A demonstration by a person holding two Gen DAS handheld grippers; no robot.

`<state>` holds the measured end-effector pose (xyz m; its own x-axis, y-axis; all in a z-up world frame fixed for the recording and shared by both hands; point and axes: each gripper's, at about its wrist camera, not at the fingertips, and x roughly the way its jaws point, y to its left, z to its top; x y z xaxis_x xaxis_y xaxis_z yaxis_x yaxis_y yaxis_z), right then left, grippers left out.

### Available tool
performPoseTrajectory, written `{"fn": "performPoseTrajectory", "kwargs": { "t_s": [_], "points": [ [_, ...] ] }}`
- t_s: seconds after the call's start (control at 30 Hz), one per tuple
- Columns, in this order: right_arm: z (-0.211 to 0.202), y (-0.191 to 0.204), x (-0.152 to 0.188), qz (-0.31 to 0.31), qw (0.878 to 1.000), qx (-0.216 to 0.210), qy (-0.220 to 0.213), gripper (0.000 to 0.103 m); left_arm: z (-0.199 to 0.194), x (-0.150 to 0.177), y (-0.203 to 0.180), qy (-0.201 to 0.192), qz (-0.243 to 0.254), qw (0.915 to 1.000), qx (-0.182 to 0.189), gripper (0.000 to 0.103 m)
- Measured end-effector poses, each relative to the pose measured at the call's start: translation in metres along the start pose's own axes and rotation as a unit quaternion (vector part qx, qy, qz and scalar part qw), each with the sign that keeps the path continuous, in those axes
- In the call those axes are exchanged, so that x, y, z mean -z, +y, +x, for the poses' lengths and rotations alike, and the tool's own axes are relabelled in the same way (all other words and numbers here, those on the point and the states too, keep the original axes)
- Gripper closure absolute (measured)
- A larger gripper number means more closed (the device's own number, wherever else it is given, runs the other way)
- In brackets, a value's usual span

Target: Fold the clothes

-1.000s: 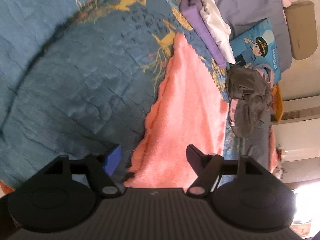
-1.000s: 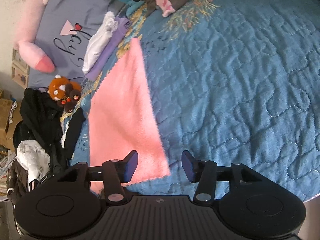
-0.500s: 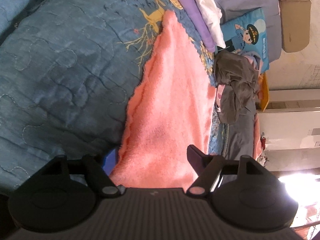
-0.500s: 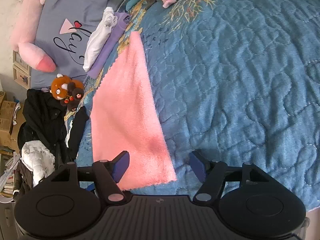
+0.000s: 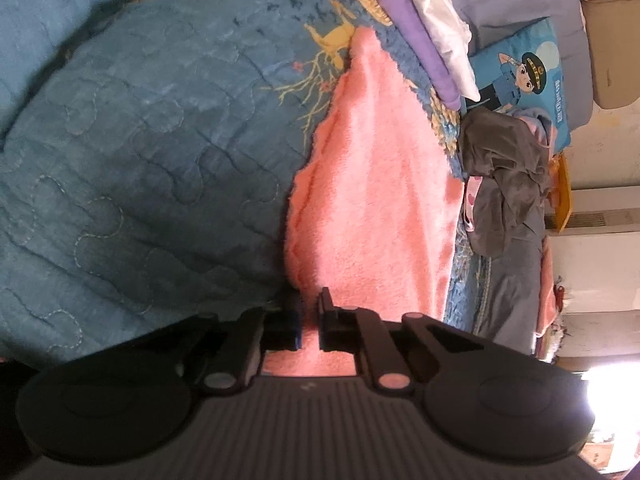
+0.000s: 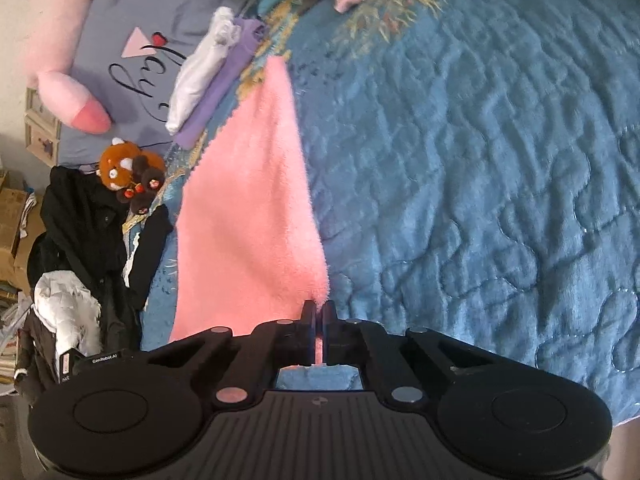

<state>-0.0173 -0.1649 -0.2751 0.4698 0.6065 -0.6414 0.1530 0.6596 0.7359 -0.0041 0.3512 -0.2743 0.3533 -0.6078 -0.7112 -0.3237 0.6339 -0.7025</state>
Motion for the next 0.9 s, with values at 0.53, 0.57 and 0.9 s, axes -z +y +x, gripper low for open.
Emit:
{"fn": "performPoseTrajectory", "kwargs": {
  "t_s": [0.53, 0.57, 0.9],
  "points": [
    [-0.006, 0.026, -0.047, 0.084, 0.993, -0.082, -0.02, 0.1, -0.044, -0.036, -0.049, -0.062, -0.002, 0.9957, 0.068, 0.096],
    [-0.003, 0.028, -0.056, 0.095, 0.992, -0.087, -0.022, 0.1, -0.042, -0.047, -0.053, -0.067, -0.008, 0.9955, 0.067, 0.096],
    [0.051, 0.042, -0.152, 0.167, 0.982, -0.074, -0.034, 0.1, 0.016, -0.171, -0.092, -0.057, -0.035, 0.9976, 0.017, 0.096]
  ]
}}
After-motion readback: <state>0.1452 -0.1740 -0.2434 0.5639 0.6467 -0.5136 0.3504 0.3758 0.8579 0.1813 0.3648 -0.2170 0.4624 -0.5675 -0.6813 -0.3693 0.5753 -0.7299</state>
